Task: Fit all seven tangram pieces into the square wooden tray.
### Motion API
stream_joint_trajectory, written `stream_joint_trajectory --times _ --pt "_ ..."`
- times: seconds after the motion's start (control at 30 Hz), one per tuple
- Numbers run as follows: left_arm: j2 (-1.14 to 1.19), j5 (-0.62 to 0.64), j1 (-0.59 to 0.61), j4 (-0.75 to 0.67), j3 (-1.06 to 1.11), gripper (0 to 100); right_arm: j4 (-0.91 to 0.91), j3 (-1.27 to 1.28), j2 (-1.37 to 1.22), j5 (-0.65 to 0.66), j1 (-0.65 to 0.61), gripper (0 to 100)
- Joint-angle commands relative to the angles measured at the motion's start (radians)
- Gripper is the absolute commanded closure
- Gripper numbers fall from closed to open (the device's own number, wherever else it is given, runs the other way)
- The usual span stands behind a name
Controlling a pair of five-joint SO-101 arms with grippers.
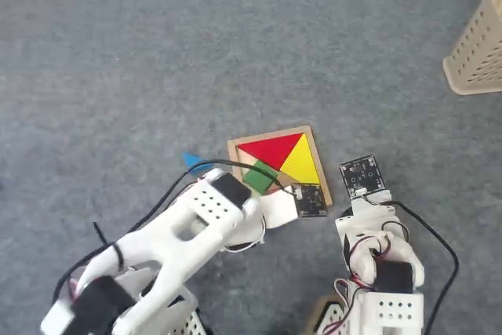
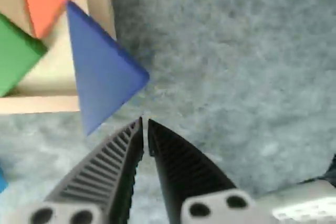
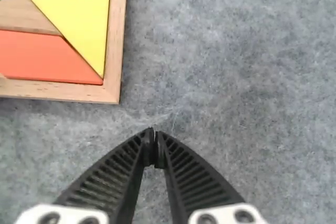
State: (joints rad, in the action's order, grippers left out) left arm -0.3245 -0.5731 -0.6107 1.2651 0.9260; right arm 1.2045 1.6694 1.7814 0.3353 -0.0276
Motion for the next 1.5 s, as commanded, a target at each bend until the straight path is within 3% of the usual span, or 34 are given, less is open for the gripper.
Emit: stream_joint_trajectory --times 0.0,0.13,0.33,0.57,0.77,0.97,1.27,1.47 --pt "0.034 -0.021 0.009 -0.044 -0.044 99 0.005 0.015 -0.008 0.011 0.01 99.2" --pt "0.084 -0.018 0.026 -0.069 -0.082 99 0.005 0.015 -0.008 0.011 0.01 99.2" --pt "0.204 -0.021 0.152 -0.112 -0.165 99 0.005 0.015 -0.008 0.011 0.01 99.2" --pt "0.192 -0.021 0.169 -0.123 -0.199 99 0.005 0.015 -0.008 0.011 0.01 99.2" --pt "0.13 -0.015 0.169 -0.143 -0.194 99 0.005 0.015 -0.008 0.011 0.01 99.2" --pt "0.123 0.071 0.16 -0.158 -0.202 99 0.005 0.015 -0.008 0.011 0.01 99.2" --pt "0.121 0.124 0.087 -0.172 -0.2 99 0.005 0.015 -0.008 0.011 0.01 99.2" --pt "-0.061 0.157 0.02 -0.184 -0.13 99 0.005 0.015 -0.008 0.011 0.01 99.2"
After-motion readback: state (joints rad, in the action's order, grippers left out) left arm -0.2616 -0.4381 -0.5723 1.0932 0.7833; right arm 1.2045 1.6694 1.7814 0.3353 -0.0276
